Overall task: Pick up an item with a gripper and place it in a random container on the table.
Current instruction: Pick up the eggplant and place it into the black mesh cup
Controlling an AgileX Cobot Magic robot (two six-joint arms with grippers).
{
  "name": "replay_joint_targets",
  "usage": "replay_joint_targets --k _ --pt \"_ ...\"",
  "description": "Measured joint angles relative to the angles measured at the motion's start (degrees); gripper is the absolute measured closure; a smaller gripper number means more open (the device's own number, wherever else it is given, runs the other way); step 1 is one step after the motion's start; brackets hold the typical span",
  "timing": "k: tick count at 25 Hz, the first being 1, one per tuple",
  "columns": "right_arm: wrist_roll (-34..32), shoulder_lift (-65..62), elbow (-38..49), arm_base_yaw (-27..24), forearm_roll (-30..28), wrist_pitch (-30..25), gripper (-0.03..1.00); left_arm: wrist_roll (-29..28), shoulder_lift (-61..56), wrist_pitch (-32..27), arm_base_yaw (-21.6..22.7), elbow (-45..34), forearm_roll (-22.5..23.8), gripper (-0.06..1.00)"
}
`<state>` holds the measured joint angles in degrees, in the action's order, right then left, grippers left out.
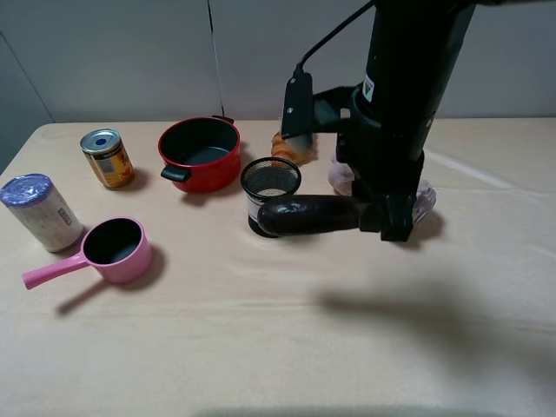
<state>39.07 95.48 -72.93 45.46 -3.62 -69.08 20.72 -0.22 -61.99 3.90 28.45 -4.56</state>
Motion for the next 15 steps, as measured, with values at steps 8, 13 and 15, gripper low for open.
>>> replay_joint_targets --k 8,13,15 --pt "-0.5 0.0 -5.9 0.0 -4.2 -0.4 0.7 0.0 0.0 0.0 0.0 0.0 0.0 -0.04" --pt "-0.3 0.0 -9.0 0.0 -7.8 -0.5 0.7 0.0 0.0 0.0 0.0 0.0 0.0 -0.04" --pt "-0.1 0.0 -10.2 0.0 -10.0 -0.5 0.7 0.0 0.0 0.0 0.0 0.0 0.0 -0.04"
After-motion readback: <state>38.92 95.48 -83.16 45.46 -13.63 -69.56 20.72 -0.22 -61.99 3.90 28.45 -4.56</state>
